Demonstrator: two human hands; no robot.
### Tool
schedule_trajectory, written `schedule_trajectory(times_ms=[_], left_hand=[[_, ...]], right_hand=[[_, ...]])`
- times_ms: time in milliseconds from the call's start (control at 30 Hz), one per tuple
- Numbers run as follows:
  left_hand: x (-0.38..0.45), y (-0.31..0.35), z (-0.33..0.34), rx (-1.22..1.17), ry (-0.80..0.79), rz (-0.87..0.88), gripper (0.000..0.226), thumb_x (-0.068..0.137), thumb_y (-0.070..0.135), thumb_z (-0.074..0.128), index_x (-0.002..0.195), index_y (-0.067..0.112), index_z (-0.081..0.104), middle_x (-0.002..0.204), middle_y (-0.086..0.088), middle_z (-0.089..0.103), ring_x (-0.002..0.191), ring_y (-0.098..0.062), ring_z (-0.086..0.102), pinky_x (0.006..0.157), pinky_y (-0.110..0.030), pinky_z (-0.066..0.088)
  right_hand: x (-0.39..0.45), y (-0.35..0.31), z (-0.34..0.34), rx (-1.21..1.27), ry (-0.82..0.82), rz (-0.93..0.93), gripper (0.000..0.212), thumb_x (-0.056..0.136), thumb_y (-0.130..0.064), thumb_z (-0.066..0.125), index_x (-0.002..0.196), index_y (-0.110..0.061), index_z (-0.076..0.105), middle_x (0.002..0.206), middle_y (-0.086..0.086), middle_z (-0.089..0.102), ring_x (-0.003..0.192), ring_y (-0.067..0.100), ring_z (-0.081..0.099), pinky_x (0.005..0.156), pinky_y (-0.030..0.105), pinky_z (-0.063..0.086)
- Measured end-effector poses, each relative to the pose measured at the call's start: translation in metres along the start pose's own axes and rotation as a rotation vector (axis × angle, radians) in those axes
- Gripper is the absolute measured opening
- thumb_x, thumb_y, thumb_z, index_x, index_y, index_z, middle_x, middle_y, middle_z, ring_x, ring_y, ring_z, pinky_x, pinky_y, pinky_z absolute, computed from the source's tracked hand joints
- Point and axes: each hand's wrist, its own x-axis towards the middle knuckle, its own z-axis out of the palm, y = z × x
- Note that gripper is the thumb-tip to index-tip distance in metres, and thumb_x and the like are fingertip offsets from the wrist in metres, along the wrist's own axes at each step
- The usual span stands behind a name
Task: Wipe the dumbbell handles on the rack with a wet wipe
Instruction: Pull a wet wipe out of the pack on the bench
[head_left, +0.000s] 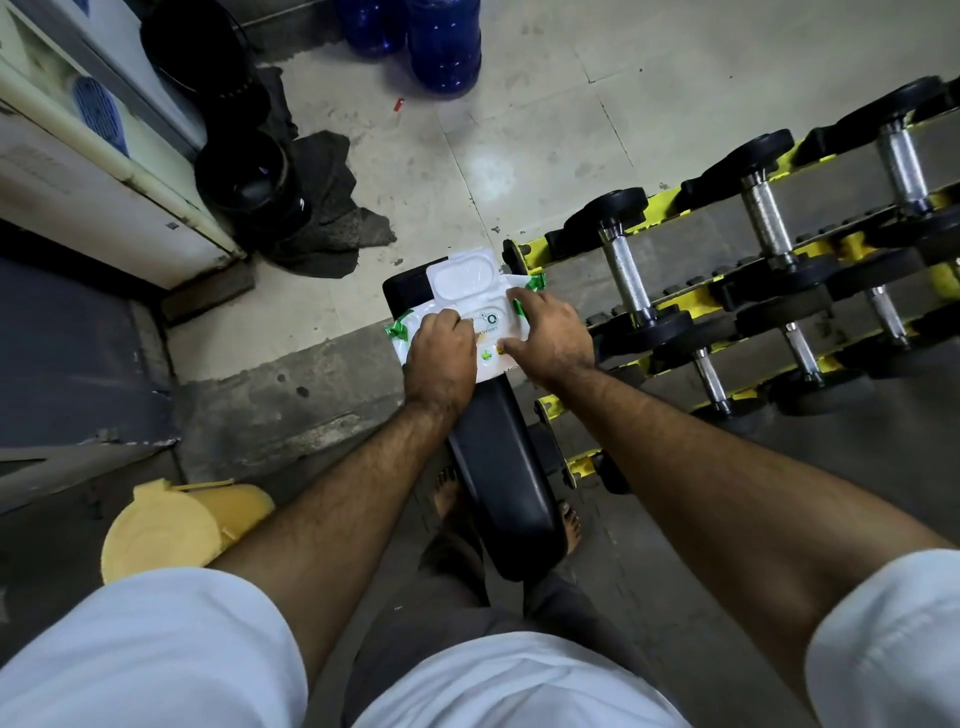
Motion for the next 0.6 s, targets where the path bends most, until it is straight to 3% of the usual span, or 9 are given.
schedule_trajectory(times_ms=[300,600], left_hand=[[0.006,0.020,-0.009,0.058,-0.048,-0.147,0.016,0.093,0.007,0.052,0.096,0.006,0.068,0.105,-0.009,0.062,0.105,-0.030,0.052,0.081,-0.039,0.043],[0.014,0.025,-0.009,0.128,-0.050,-0.160,0.017,0.096,0.020,0.048,0.100,0.014,0.063,0.105,-0.007,0.064,0.101,-0.029,0.056,0.088,-0.042,0.035]], right_hand=[[0.000,0.002,0.002,0.007,0.016,0.000,0.071,0.080,-0.041,0.077,0.143,-0.031,0.045,0.135,0.001,0.055,0.122,0.027,0.049,0.092,0.042,0.049],[0.003,0.004,0.002,0.019,0.006,0.003,0.072,0.078,-0.043,0.079,0.142,-0.032,0.046,0.135,0.000,0.055,0.122,0.027,0.050,0.092,0.044,0.051]])
